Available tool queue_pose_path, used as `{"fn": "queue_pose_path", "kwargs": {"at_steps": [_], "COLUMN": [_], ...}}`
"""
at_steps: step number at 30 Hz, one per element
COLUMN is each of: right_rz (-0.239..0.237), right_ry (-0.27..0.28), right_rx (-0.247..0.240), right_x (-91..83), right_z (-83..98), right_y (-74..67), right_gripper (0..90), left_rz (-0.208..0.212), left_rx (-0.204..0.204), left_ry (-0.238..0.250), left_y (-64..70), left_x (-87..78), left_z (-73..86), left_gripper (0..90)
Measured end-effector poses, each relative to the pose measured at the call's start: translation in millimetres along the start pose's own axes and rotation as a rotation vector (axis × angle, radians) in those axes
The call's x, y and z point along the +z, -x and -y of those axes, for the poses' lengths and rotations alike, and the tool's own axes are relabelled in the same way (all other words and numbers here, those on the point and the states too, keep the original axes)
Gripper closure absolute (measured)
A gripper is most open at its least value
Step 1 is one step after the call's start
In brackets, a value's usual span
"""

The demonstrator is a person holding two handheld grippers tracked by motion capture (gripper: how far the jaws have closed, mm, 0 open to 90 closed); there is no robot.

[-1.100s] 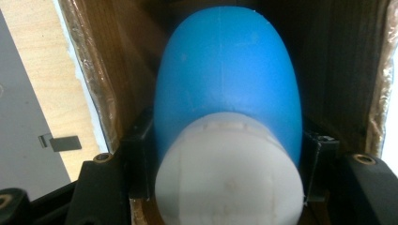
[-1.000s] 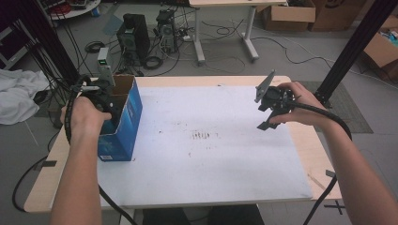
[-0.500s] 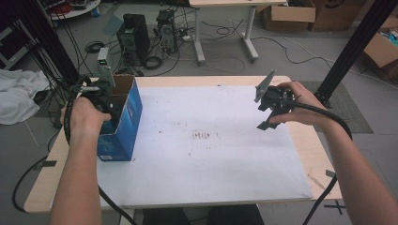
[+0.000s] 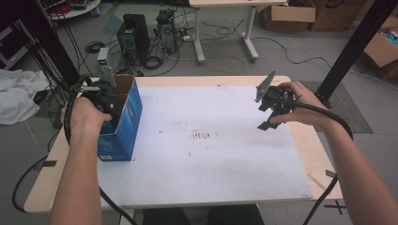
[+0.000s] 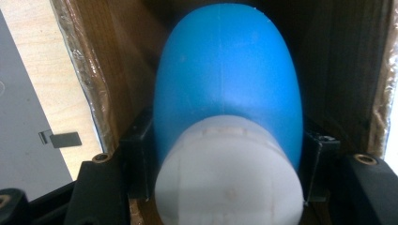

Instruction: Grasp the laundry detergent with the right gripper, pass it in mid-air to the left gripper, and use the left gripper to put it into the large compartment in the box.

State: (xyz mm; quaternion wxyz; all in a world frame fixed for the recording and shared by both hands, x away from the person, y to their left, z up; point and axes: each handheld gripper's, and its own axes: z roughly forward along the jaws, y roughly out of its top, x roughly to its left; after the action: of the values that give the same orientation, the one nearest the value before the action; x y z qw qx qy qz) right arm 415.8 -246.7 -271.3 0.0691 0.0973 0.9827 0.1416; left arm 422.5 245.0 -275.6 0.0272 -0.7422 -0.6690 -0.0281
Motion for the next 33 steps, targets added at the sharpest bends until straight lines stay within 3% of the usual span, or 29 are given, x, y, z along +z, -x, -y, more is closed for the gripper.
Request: {"fn": "queue_pose_path", "kwargs": {"at_steps": [15,21,25,33], "right_rz": [0.0,-0.002,-0.002,-0.002], "right_ry": [0.001,-0.003,-0.002,0.007], "right_rx": [0.005,0.003,0.003,0.011], "right_x": [-1.0,-1.7,-2.7,-5.2], "right_z": [2.5,1.7,2.0,2.2], "right_y": [0.1,-0.6,-0.4,-0.5], "right_gripper": [25.5,25.5,25.5,25.5], "left_rz": [-0.004,-0.001,-0.02,-0.064], "left_rx": [0.005,0.013,0.023,0.065], "left_ry": [-0.007,-0.009,0.001,0.052], "left_y": [0.3,2.9,4.5,5.1], "left_x": [-0.1,0.5,-5.4,-32.8], "left_z": [0.3,0.1,0.1,3.9], "left_gripper": [37.0,30.5,26.2,19.9]}}
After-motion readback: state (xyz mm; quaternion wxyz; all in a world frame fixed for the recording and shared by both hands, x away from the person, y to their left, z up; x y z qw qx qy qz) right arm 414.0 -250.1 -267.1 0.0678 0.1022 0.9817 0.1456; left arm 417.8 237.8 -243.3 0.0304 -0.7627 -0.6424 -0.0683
